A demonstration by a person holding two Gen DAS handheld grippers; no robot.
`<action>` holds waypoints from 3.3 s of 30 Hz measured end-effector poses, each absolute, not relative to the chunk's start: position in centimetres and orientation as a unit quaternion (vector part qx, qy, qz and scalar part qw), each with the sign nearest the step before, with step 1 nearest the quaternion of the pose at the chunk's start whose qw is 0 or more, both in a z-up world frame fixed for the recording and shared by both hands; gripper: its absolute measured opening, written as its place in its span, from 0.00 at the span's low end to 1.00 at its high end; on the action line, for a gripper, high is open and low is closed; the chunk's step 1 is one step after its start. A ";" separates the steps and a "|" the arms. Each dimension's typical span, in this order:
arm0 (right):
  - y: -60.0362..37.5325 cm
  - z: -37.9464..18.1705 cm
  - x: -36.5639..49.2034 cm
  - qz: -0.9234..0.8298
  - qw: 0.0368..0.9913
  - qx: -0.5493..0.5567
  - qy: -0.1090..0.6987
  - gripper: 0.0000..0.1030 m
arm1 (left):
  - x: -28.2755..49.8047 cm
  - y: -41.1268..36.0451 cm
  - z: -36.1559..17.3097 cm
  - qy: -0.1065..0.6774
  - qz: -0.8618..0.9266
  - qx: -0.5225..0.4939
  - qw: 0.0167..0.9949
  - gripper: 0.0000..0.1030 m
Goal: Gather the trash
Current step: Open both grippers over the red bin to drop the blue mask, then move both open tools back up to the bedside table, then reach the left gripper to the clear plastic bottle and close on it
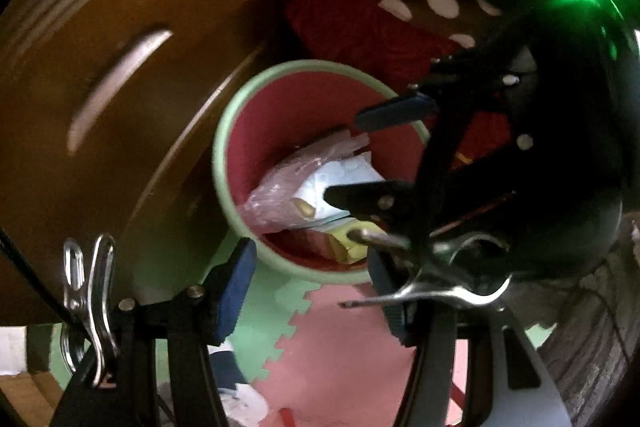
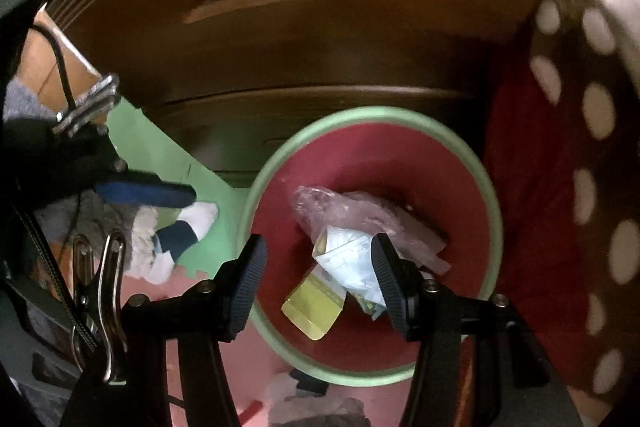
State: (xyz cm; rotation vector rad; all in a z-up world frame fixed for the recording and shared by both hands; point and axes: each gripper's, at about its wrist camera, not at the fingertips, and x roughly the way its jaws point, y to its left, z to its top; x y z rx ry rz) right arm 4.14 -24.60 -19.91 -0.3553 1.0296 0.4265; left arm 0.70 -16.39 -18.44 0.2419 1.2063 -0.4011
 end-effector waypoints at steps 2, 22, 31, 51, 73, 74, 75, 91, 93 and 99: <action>-24.4 -19.7 3.7 0.200 0.833 -0.168 0.487 0.54 | 0.2 -16.5 -17.9 0.560 -0.179 0.119 0.800 0.59; -22.0 -5.4 -3.6 0.251 0.888 -0.175 0.344 0.54 | -2.5 -11.6 -3.0 0.441 -0.111 0.069 0.888 0.59; -19.0 0.3 -2.4 0.319 0.893 -0.125 0.292 0.54 | -3.2 -8.2 4.1 0.355 -0.063 0.068 0.930 0.59; -17.9 1.4 7.2 0.244 0.945 -0.034 0.215 0.54 | 6.1 1.2 4.2 0.301 0.021 -0.048 0.952 0.59; -14.9 1.6 13.2 0.235 0.947 -0.010 0.219 0.55 | 12.6 7.0 2.4 0.317 0.067 -0.084 0.942 0.59; -15.1 1.7 13.4 0.237 0.946 -0.008 0.220 0.55 | 12.9 7.2 2.4 0.317 0.064 -0.086 0.942 0.59; -15.2 1.8 13.5 0.239 0.946 -0.008 0.218 0.56 | 13.1 7.3 2.5 0.318 0.062 -0.086 0.942 0.59; -21.7 2.3 19.1 0.164 0.954 0.094 0.232 0.59 | 19.7 5.2 1.3 0.358 0.088 0.033 0.929 0.59; -21.8 2.2 19.4 0.170 0.950 0.103 0.243 0.59 | 20.1 5.1 0.8 0.379 0.077 0.039 0.921 0.59; -18.3 2.4 19.3 0.193 0.942 0.053 0.271 0.59 | 19.2 5.7 1.0 0.385 0.050 0.041 0.921 0.59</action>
